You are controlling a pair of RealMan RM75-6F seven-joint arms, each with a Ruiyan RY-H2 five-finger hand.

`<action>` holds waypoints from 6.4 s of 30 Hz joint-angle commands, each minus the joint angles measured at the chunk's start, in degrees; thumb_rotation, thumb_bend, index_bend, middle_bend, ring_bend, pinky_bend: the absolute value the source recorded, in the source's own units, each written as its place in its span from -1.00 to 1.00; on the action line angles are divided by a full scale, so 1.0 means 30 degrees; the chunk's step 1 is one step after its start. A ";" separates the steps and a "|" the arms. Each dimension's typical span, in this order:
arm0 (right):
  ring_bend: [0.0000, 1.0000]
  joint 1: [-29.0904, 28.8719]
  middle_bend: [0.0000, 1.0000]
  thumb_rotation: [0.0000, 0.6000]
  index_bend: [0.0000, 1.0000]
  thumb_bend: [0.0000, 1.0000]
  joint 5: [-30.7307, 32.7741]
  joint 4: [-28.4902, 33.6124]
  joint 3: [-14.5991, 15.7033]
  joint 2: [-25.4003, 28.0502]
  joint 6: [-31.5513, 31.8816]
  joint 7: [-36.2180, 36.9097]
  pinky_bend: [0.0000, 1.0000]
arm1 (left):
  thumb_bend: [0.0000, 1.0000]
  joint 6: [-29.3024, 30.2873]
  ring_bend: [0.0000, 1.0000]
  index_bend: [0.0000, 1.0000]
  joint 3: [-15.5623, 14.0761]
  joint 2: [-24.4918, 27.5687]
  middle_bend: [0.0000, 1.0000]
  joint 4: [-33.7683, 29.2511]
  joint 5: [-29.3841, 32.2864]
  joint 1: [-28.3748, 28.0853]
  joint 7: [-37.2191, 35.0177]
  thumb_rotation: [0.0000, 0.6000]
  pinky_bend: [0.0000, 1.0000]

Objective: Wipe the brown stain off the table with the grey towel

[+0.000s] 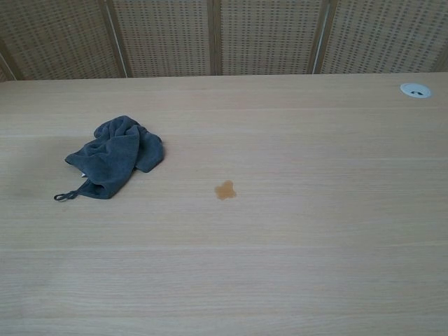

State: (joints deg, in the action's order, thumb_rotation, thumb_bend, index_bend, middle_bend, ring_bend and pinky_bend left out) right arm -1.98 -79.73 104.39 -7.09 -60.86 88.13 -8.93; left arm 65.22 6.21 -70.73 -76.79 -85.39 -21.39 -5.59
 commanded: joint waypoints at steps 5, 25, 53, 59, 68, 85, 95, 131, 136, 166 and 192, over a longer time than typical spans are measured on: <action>-1.00 -0.0021 -1.00 1.00 -1.00 -1.00 0.0183 0.0023 -0.0077 0.0104 -0.0117 0.0284 -1.00 | -0.77 -0.3766 -1.00 -0.83 0.0957 -0.2622 -1.00 0.2766 0.1485 -0.3143 0.2715 1.00 -0.89; -1.00 -0.0118 -1.00 1.00 -1.00 -1.00 0.0818 -0.0112 -0.0326 0.0362 -0.0511 0.1064 -1.00 | -0.81 -0.6957 -1.00 -0.86 0.1869 -0.5947 -1.00 0.4285 0.6272 -0.6894 1.0947 1.00 -0.95; -1.00 -0.0127 -1.00 1.00 -1.00 -1.00 0.0610 0.0023 -0.0304 0.1083 -0.1166 0.3861 -1.00 | -0.79 -0.7544 -0.88 -0.50 0.0594 -0.9218 -0.78 0.7390 0.8397 -0.8908 1.2908 1.00 -0.21; -1.00 -0.0111 -1.00 1.00 -1.00 -1.00 -0.0494 -0.0047 0.0027 0.1477 -0.1262 0.5300 -1.00 | -0.75 -0.7476 -0.46 -0.21 0.0275 -0.9932 -0.34 0.8322 0.8409 -0.8858 1.3331 1.00 0.20; -1.00 -0.0053 -1.00 1.00 -1.00 -1.00 -0.0601 -0.0117 0.0035 0.1676 -0.1131 0.5937 -1.00 | -0.60 -0.6501 0.30 0.47 -0.0061 -1.0039 0.39 0.8322 0.7799 -0.8574 1.3593 1.00 0.67; -1.00 -0.0092 -1.00 1.00 -1.00 -1.00 -0.0437 -0.0063 0.0084 0.1671 -0.1182 0.5802 -1.00 | -0.53 -0.0836 0.42 0.49 -0.1689 -0.8186 0.45 0.7494 0.0347 -0.7873 0.6107 1.00 0.88; -1.00 -0.0153 -1.00 1.00 -1.00 -1.00 -0.0301 -0.0013 0.0100 0.1633 -0.1281 0.5579 -1.00 | -0.52 0.5506 0.42 0.48 -0.3689 -0.8799 0.48 1.1761 -0.5303 -0.7748 0.0351 1.00 0.88; -1.00 -0.0281 -1.00 1.00 -1.00 -1.00 -0.0046 0.0017 0.0100 0.1547 -0.1440 0.5260 -1.00 | -0.54 0.9802 0.39 0.46 -0.4528 -1.3148 0.43 1.7132 -0.8529 -1.1023 -0.0955 1.00 0.86; -1.00 -0.0280 -1.00 1.00 -1.00 -1.00 0.0051 -0.0036 0.0055 0.1619 -0.1481 0.5525 -1.00 | -0.54 0.8920 0.37 0.46 -0.4508 -1.3659 0.41 1.7407 -0.8656 -1.2052 -0.0464 1.00 0.85; -1.00 -0.0325 -1.00 1.00 -1.00 -1.00 0.0448 -0.0389 -0.0159 0.1781 -0.1614 0.6150 -1.00 | -0.55 0.4848 0.34 0.45 -0.4154 -1.6354 0.37 2.0031 -0.6998 -1.3819 -0.1176 1.00 0.84; -1.00 -0.0229 -1.00 1.00 -1.00 -1.00 0.0156 -0.0367 -0.0093 0.1873 -0.1414 0.6300 -1.00 | -0.57 0.2304 0.32 0.46 -0.4817 -1.7304 0.34 1.9884 -0.6130 -1.2802 -0.1284 1.00 0.84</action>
State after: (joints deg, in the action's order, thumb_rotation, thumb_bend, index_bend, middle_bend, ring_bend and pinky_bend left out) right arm -2.67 -79.26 103.29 -7.37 -55.24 83.89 9.98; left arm 72.27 -8.12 -122.65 -17.12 -103.76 -59.93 -9.48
